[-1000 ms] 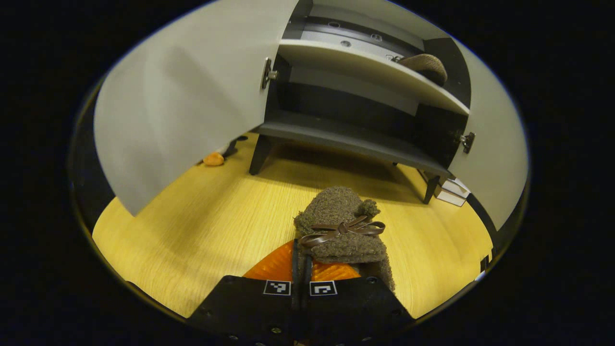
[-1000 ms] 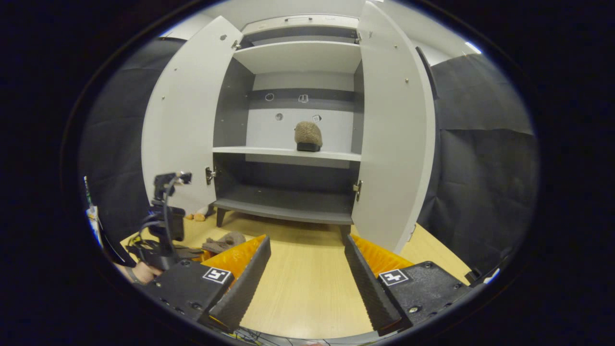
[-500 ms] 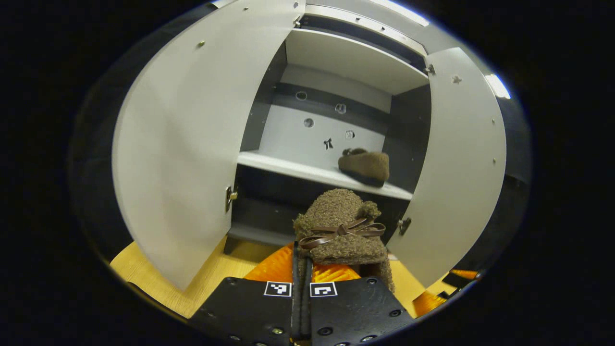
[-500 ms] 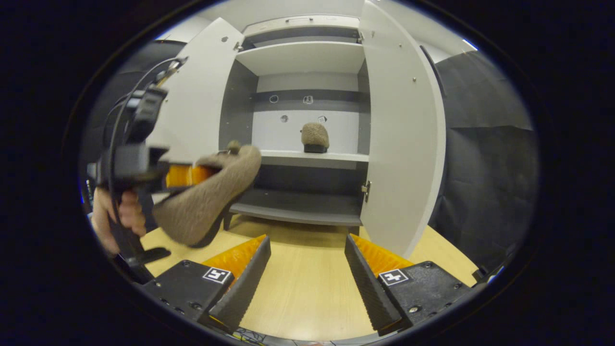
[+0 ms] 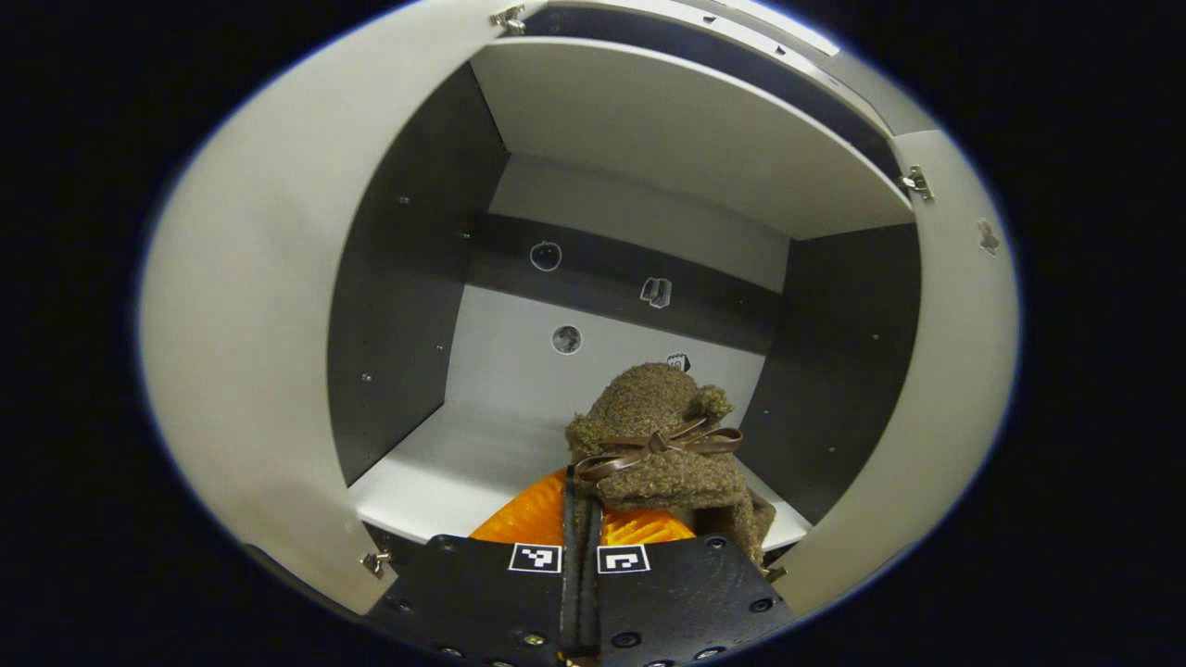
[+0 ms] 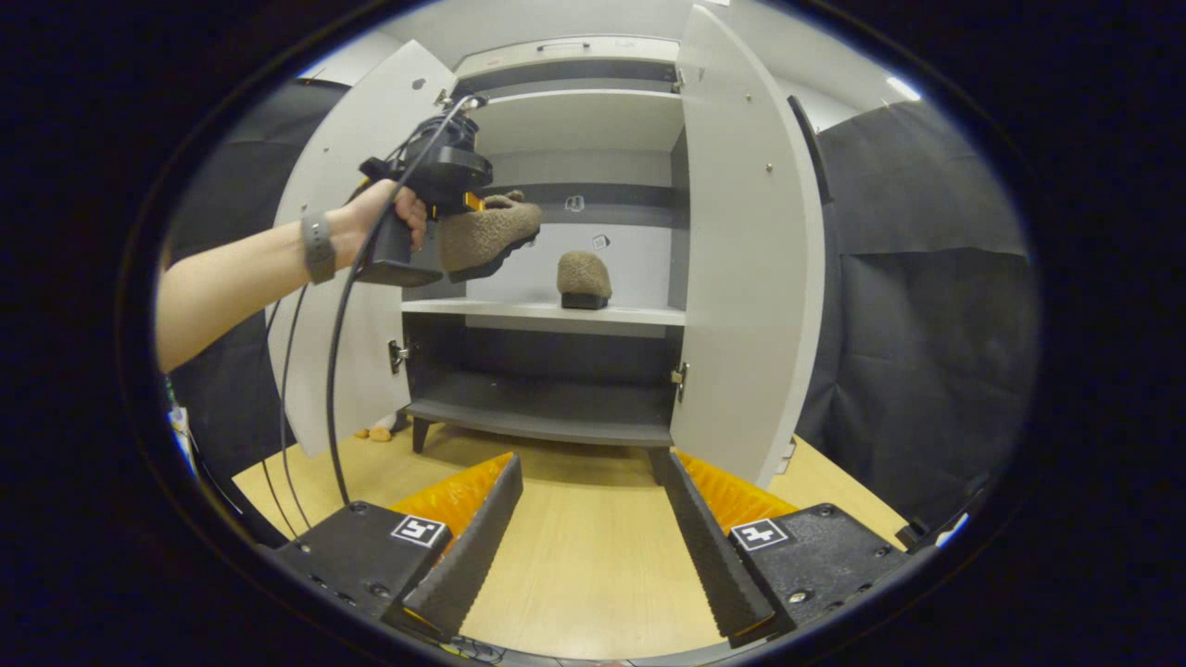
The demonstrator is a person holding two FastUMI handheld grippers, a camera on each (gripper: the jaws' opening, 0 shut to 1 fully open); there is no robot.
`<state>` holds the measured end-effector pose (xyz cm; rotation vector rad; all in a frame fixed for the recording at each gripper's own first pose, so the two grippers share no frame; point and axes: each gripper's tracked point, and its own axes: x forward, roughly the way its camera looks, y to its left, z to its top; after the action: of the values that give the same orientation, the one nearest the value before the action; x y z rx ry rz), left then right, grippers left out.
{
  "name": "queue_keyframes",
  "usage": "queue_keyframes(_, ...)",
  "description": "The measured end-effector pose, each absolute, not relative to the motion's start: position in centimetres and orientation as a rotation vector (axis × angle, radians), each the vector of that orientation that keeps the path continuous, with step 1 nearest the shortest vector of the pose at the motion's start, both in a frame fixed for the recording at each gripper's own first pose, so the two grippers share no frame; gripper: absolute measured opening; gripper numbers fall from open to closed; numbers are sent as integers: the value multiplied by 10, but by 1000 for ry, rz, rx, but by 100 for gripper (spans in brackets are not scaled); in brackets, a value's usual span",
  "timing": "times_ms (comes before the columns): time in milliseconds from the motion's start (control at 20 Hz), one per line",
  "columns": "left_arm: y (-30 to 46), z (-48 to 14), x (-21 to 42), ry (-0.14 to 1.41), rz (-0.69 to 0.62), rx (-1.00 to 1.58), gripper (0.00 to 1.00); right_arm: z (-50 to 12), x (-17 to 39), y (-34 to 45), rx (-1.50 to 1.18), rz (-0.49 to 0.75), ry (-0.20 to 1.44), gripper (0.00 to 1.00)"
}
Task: Grab one shoe with the right hand and put it into the shoe cabinet, grab the other shoe with the left hand and put it into the shoe cabinet; then close the right door with the right hand and the left door with the left hand.
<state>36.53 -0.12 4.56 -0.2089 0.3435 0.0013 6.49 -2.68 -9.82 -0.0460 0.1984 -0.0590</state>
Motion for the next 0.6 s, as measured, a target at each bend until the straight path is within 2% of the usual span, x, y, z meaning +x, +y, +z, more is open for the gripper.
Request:
queue_keyframes(250,8,-15,408,582,101,-164,0,-100,64,-46,-21,-108,203,96)
queue_keyframes(450,22,-48,416,688,151,-159,0,-101,59,-64,-10,-156,200,97)
queue_keyframes(500,23,-50,419,689,157,-163,12,-103,58,-67,-9,-162,203,97)
queue_keyframes(550,22,-49,421,687,151,-167,0,-105,58,-67,-5,-165,206,96)
queue_keyframes(600,21,-49,419,696,147,-172,0,-107,58,-68,-1,-166,210,97)
